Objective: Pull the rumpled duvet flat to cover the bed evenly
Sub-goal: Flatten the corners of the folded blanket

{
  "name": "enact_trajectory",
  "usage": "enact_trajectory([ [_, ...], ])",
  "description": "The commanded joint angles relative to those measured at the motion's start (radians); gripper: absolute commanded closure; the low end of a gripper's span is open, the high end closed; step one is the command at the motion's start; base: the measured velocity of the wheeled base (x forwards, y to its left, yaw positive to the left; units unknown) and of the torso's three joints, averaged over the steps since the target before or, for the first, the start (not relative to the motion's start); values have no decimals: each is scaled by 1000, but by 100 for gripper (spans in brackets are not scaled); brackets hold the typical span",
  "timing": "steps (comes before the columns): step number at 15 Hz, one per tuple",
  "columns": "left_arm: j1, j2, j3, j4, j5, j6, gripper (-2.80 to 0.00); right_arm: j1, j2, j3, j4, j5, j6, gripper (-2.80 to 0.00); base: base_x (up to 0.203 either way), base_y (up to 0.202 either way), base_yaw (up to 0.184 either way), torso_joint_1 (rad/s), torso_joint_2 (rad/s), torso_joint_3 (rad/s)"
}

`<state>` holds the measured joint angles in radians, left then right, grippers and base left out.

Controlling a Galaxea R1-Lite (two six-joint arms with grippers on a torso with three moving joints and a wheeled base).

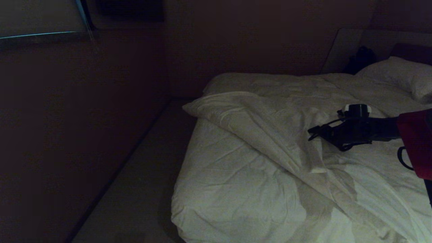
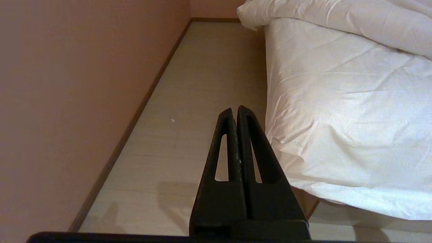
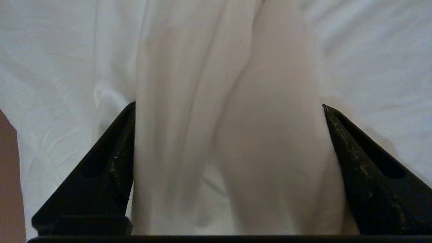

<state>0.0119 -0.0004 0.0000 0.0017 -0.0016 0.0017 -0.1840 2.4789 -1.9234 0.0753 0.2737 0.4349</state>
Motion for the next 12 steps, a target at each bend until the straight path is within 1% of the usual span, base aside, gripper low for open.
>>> enact_trajectory([
  [1, 0, 0, 0, 0, 0, 0, 0, 8, -2, 1, 4, 1, 1, -280, 0, 0, 0, 0, 0, 0],
  [9, 0, 0, 0, 0, 0, 0, 0, 21, -8, 16, 4, 1, -2, -280, 0, 0, 0, 0, 0, 0],
  [10, 0, 0, 0, 0, 0, 0, 0, 23, -6, 20, 3, 1, -4, 0, 0, 0, 0, 0, 0, 0],
  [12, 0, 0, 0, 0, 0, 0, 0, 31, -12, 26, 3, 1, -5, 0, 0, 0, 0, 0, 0, 0],
])
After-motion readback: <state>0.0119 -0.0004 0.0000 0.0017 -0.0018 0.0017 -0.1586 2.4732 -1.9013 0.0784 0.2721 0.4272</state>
